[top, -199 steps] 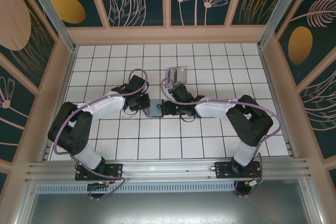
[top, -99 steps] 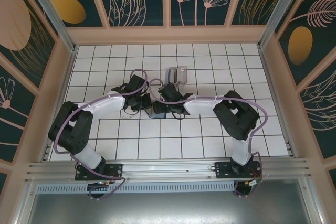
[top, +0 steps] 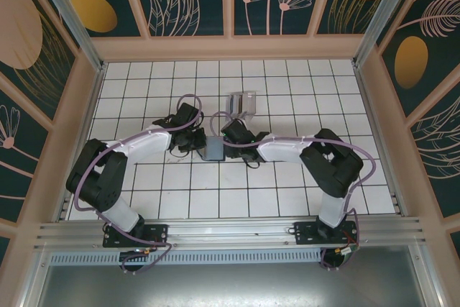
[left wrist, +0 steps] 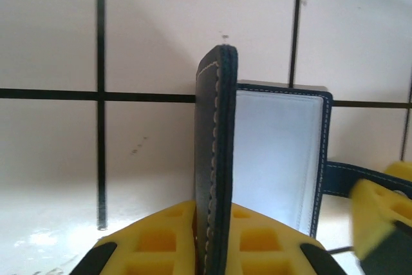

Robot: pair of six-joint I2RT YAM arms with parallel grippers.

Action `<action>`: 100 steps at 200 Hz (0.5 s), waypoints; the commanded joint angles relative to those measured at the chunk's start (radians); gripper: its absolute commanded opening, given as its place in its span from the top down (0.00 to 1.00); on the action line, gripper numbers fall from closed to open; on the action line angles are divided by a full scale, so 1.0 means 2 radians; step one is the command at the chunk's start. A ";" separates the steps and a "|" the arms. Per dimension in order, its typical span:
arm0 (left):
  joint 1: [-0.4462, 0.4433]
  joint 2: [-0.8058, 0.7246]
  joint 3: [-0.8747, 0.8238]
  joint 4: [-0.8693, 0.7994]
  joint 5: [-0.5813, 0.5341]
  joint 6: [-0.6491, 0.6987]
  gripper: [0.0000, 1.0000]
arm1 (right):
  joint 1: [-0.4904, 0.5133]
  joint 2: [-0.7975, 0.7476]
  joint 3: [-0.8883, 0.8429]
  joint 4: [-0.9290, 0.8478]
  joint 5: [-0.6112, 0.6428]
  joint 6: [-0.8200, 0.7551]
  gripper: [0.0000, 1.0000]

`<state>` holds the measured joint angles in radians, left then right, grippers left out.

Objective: Put the credit cards into the card holder
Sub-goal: Close the card holder at the center of the table.

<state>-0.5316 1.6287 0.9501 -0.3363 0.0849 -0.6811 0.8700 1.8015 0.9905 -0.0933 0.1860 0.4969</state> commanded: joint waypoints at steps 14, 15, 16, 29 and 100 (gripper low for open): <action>-0.009 0.002 0.025 -0.043 -0.060 0.015 1.00 | -0.022 -0.036 -0.038 0.048 -0.053 0.021 0.77; -0.009 0.002 0.026 -0.043 -0.061 0.015 1.00 | -0.023 -0.037 -0.038 0.049 -0.055 0.022 0.77; -0.009 0.002 0.026 -0.043 -0.062 0.015 1.00 | -0.024 -0.038 -0.040 0.051 -0.058 0.022 0.78; -0.018 0.007 0.035 -0.047 -0.073 0.014 1.00 | -0.034 -0.043 -0.055 0.077 -0.083 0.027 0.85; -0.045 0.062 0.055 0.012 -0.001 -0.012 0.65 | -0.051 -0.019 -0.070 0.163 -0.203 0.051 0.99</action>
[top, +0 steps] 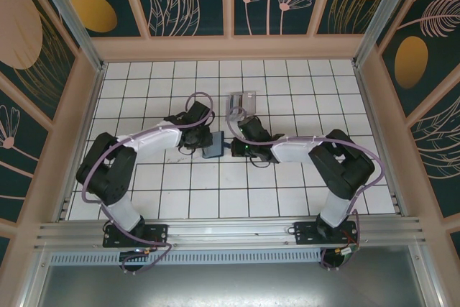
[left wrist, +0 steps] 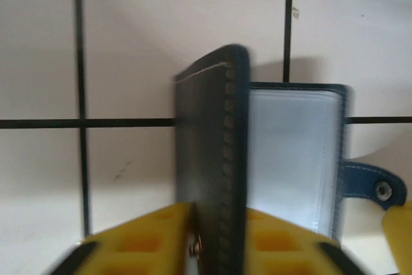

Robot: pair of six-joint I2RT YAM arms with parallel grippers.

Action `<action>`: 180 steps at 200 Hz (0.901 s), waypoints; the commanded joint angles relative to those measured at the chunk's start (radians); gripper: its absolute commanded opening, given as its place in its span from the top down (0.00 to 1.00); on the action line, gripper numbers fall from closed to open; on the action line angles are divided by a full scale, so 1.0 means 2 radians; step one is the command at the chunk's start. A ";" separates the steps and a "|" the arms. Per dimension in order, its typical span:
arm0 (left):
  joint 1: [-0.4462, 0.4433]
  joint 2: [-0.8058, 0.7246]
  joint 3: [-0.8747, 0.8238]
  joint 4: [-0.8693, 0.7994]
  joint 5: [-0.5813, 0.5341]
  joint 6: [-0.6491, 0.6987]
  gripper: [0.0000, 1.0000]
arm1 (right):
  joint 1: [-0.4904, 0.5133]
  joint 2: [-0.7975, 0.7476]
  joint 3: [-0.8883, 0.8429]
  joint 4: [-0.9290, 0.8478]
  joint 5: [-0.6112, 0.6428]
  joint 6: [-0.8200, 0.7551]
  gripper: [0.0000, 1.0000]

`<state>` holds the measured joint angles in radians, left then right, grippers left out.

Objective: Put the credit cards into the card holder
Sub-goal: Close the card holder at the center of the table.

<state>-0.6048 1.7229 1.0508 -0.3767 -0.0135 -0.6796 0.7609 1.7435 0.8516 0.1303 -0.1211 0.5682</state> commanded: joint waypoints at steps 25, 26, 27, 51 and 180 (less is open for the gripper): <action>-0.007 0.024 0.008 0.059 0.081 -0.012 0.59 | 0.000 0.012 -0.005 0.061 -0.058 0.019 1.00; -0.007 0.025 0.009 0.060 0.082 -0.012 0.59 | 0.000 0.012 -0.005 0.062 -0.058 0.019 1.00; -0.008 0.025 0.009 0.060 0.083 -0.012 0.59 | 0.000 0.011 -0.005 0.062 -0.059 0.019 1.00; -0.008 0.027 0.007 0.076 0.096 -0.008 0.50 | -0.005 0.006 -0.014 0.070 -0.062 0.023 1.00; -0.012 0.013 0.008 0.077 0.086 0.063 0.41 | -0.084 -0.063 -0.123 0.171 -0.148 0.051 1.00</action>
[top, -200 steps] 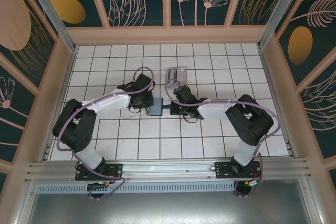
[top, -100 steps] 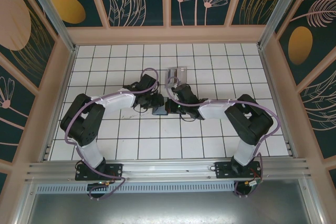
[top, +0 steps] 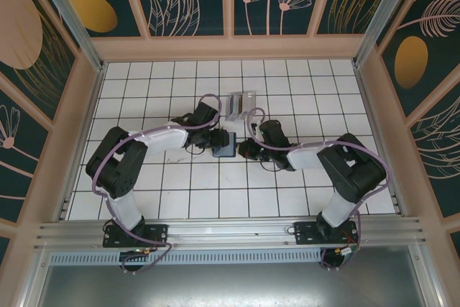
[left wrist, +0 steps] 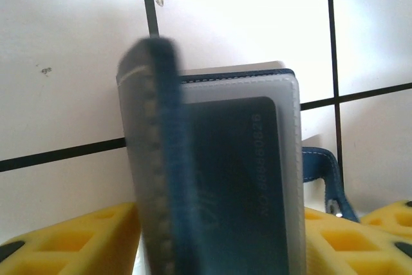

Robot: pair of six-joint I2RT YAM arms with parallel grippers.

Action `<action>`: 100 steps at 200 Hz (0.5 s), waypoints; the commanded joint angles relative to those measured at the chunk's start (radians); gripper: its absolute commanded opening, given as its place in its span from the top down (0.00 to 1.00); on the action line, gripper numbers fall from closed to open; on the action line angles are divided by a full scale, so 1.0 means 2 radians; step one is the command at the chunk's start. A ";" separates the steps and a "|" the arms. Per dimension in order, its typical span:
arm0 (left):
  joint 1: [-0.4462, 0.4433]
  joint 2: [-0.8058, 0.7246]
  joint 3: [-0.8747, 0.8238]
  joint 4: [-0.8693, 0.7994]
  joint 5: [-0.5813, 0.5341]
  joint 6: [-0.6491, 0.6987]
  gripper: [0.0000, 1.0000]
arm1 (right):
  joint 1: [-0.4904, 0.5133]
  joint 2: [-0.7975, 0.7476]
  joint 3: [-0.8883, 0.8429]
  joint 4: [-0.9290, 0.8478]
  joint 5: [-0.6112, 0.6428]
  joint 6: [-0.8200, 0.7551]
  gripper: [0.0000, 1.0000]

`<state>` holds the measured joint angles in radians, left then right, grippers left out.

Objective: Put the credit cards into the card holder
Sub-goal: Close the card holder at the center of the table.

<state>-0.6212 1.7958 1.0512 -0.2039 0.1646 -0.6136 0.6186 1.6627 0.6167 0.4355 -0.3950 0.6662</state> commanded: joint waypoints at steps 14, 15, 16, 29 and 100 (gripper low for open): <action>-0.003 -0.029 0.022 -0.028 -0.020 0.035 0.41 | -0.017 -0.028 -0.003 0.010 -0.007 -0.003 1.00; -0.004 -0.029 0.023 -0.029 -0.021 0.035 0.41 | -0.017 -0.028 -0.003 0.009 -0.007 -0.003 1.00; -0.003 -0.028 0.024 -0.030 -0.022 0.035 0.41 | -0.017 -0.028 -0.002 0.007 -0.007 -0.004 1.00; -0.003 -0.029 0.035 -0.043 -0.029 0.037 0.42 | -0.018 -0.032 0.001 -0.002 -0.001 -0.009 0.95; -0.020 -0.009 0.076 -0.073 -0.034 0.034 0.48 | -0.030 -0.042 0.006 -0.030 0.016 -0.014 0.60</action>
<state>-0.6338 1.7660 1.1694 -0.3126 0.0971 -0.5671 0.5678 1.5974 0.6155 0.3920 -0.3725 0.6540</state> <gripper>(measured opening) 0.528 0.372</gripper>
